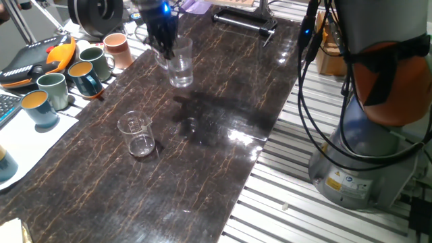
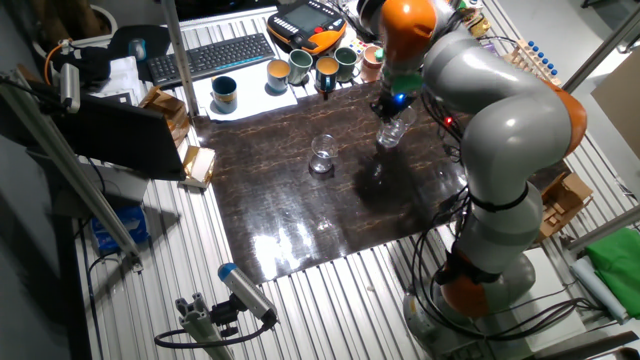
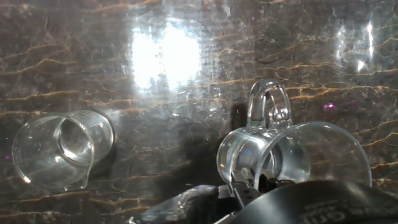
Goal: Pour the water from one cup into another empty cup
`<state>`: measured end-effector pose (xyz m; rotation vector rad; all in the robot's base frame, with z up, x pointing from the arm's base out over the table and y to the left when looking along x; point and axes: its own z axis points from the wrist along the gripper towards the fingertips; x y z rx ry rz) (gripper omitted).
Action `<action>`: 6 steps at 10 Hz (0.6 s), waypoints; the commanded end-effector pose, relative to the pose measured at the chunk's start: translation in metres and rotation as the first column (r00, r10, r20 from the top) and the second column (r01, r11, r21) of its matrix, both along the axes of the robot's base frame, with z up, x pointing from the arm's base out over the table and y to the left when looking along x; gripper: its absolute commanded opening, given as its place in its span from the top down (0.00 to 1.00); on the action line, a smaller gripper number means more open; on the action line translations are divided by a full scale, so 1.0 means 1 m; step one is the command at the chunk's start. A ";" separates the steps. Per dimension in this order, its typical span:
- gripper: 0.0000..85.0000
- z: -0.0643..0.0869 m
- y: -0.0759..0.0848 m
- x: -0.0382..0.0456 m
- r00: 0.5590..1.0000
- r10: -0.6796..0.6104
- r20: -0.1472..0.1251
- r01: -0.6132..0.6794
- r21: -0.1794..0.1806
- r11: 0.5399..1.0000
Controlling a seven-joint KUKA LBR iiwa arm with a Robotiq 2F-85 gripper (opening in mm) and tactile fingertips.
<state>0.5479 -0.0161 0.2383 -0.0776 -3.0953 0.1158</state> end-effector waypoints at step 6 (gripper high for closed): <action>0.99 0.001 0.000 -0.0019 0.999 0.049 0.014 -0.048 -0.012 0.999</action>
